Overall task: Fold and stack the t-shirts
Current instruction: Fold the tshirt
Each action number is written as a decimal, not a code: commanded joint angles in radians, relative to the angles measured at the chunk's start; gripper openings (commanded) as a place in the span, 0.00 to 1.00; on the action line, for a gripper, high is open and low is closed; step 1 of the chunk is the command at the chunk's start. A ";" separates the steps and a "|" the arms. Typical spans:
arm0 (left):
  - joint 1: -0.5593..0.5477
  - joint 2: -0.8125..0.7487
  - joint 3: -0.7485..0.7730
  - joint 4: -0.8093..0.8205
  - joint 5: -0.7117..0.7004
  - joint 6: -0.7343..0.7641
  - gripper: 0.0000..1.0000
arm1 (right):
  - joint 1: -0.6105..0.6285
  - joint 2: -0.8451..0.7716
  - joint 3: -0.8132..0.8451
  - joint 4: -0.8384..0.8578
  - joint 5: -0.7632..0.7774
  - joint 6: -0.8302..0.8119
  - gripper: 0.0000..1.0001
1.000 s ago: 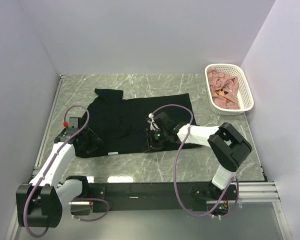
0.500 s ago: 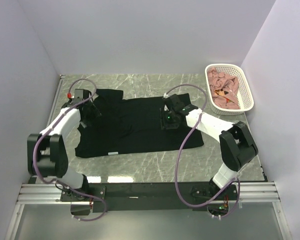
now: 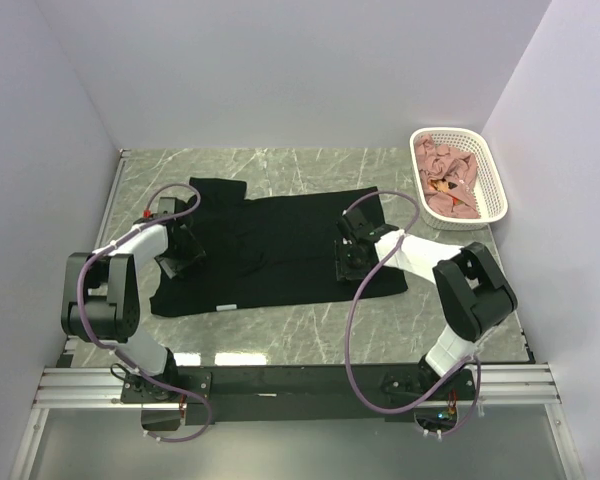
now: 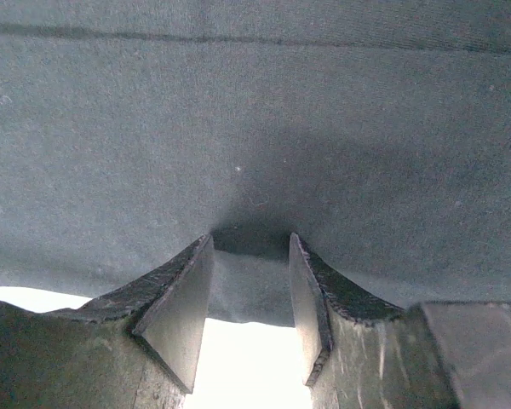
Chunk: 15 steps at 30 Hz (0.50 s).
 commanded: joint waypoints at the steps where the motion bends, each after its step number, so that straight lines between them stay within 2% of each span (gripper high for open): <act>1: -0.002 -0.049 -0.062 0.004 -0.015 -0.027 0.63 | 0.002 -0.029 -0.077 0.006 -0.003 0.042 0.48; 10: -0.002 -0.167 -0.168 -0.013 0.005 -0.059 0.62 | 0.003 -0.182 -0.238 -0.014 -0.047 0.068 0.49; 15: -0.002 -0.203 -0.067 -0.028 -0.012 -0.009 0.63 | 0.002 -0.237 -0.166 -0.062 -0.053 0.016 0.49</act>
